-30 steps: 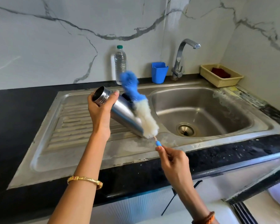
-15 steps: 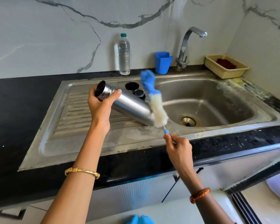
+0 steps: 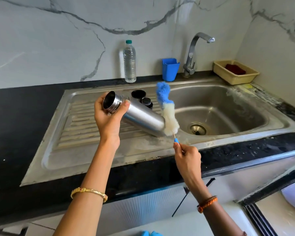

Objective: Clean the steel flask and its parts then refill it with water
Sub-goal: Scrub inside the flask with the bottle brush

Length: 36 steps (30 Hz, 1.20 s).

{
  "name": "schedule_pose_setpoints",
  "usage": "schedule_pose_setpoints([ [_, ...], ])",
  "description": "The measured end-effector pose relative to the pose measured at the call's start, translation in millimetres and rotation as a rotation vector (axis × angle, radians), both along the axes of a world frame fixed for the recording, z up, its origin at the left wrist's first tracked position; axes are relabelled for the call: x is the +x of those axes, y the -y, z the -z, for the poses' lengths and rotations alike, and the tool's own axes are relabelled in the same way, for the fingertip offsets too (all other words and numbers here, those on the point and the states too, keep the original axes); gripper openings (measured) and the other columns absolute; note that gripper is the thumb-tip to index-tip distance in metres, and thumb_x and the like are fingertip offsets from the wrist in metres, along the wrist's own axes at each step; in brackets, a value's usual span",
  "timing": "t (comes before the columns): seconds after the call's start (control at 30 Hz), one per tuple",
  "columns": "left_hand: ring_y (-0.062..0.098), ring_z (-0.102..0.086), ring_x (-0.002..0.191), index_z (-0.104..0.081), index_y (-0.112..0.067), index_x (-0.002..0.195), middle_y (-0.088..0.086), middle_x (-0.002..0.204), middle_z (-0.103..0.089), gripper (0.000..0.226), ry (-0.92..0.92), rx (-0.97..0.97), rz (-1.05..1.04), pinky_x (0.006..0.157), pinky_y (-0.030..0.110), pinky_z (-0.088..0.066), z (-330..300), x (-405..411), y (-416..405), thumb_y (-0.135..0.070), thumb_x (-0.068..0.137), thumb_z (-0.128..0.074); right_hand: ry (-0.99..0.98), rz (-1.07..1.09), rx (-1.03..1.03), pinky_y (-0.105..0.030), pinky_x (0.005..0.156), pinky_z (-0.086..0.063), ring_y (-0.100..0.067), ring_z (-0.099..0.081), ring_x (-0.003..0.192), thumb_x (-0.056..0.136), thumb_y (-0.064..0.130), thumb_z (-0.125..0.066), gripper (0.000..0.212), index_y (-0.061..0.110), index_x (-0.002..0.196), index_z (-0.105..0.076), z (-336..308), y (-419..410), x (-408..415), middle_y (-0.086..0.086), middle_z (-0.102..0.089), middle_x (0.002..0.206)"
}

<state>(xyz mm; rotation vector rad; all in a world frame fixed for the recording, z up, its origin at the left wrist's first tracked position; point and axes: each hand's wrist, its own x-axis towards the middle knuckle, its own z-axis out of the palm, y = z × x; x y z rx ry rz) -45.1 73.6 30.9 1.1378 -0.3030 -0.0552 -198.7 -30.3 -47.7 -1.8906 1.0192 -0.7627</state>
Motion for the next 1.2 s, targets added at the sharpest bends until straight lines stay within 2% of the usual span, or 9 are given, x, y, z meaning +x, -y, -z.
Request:
schedule_pose_setpoints([
  [0.13, 0.006, -0.058, 0.082, -0.054, -0.021, 0.098, -0.005, 0.091, -0.059, 0.041, -0.039, -0.068, 0.067, 0.071, 0.018, -0.047, 4.9, -3.9, 2.1, -0.01, 0.061, -0.069, 0.078, -0.121, -0.115, -0.026, 0.043, -0.024, -0.01, -0.029, 0.041, 0.095, 0.027, -0.05, 0.038, 0.013, 0.06, -0.054, -22.3, -28.4, 8.4, 0.008, -0.035, 0.044],
  [0.27, 0.0, -0.058, 0.079, -0.051, -0.024, 0.096, -0.008, 0.09, -0.058, 0.033, -0.073, -0.125, 0.025, 0.067, 0.014, -0.047, 5.4, -6.5, 6.7, -0.009, 0.076, -0.072, 0.141, -0.236, -0.249, -0.037, 0.046, -0.035, -0.032, -0.037, 0.049, 0.094, 0.035, -0.047, 0.031, 0.011, 0.091, -0.066, -32.7, -56.8, 18.1, 0.007, -0.034, 0.047],
  [0.37, 0.002, -0.059, 0.084, -0.054, -0.026, 0.098, -0.008, 0.096, -0.058, 0.029, -0.037, -0.052, 0.03, 0.068, 0.015, -0.047, 12.8, -1.4, -2.7, -0.004, 0.082, -0.065, 0.087, -0.15, -0.217, -0.033, 0.048, -0.037, -0.019, -0.038, 0.05, 0.093, 0.036, -0.049, 0.029, 0.017, 0.102, -0.069, -21.3, -40.1, 12.8, 0.008, -0.039, 0.05],
  [0.53, 0.002, -0.062, 0.096, -0.056, -0.021, 0.104, -0.008, 0.106, -0.061, 0.041, -0.034, -0.098, 0.062, 0.073, 0.021, -0.052, 27.6, -9.7, -14.5, 0.002, 0.074, -0.069, -0.002, 0.01, -0.044, -0.027, 0.048, -0.031, -0.011, -0.033, 0.044, 0.094, 0.027, -0.051, 0.03, 0.004, 0.084, -0.068, -0.6, -8.1, 0.8, 0.002, -0.042, 0.048],
  [0.67, 0.004, -0.062, 0.098, -0.055, -0.02, 0.105, -0.008, 0.105, -0.063, 0.045, -0.012, -0.101, 0.08, 0.082, 0.027, -0.052, 18.3, -10.6, -4.7, 0.001, 0.068, -0.069, 0.077, -0.123, -0.133, -0.024, 0.043, -0.026, -0.009, -0.03, 0.041, 0.094, 0.026, -0.053, 0.028, 0.005, 0.085, -0.068, -18.6, -27.7, 6.9, 0.007, -0.038, 0.045],
  [0.83, 0.005, -0.062, 0.094, -0.056, -0.02, 0.091, -0.007, 0.095, -0.064, 0.037, -0.07, -0.16, 0.059, 0.074, 0.024, -0.052, 14.8, -5.0, -0.3, -0.001, 0.059, -0.062, 0.043, -0.123, -0.126, -0.028, 0.048, -0.03, -0.015, -0.036, 0.044, 0.093, 0.03, -0.053, 0.027, 0.009, 0.095, -0.071, -13.6, -19.6, 5.1, 0.002, -0.044, 0.048],
  [0.93, 0.002, -0.062, 0.091, -0.056, -0.019, 0.088, -0.009, 0.091, -0.065, 0.035, -0.032, -0.145, 0.072, 0.072, 0.021, -0.051, 13.3, -6.3, 1.8, -0.002, 0.058, -0.062, -0.046, 0.009, -0.031, -0.027, 0.05, -0.028, -0.012, -0.033, 0.043, 0.094, 0.027, -0.052, 0.032, 0.005, 0.076, -0.067, -4.3, 5.2, -1.1, 0.002, -0.04, 0.047],
  [1.0, 0.002, -0.062, 0.09, -0.055, -0.02, 0.089, -0.008, 0.094, -0.064, 0.036, 0.012, -0.108, 0.102, 0.071, 0.02, -0.051, 7.7, -6.6, 8.9, -0.005, 0.059, -0.067, -0.026, -0.016, -0.051, -0.028, 0.051, -0.028, -0.012, -0.03, 0.042, 0.094, 0.026, -0.052, 0.034, 0.005, 0.069, -0.061, -9.1, 1.9, -0.6, 0.002, -0.038, 0.046],
  [1.2, 0.002, -0.054, 0.077, -0.047, -0.025, 0.09, -0.008, 0.089, -0.053, 0.06, 0.086, -0.036, 0.02, 0.077, 0.025, -0.048, -2.3, -4.1, 23.6, -0.033, 0.041, -0.081, 0.157, -0.155, -0.167, -0.026, 0.044, -0.024, -0.009, -0.024, 0.042, 0.092, 0.022, -0.056, 0.026, 0.004, 0.078, -0.068, -25.8, -17.4, 3.9, 0.009, -0.03, 0.041],
])
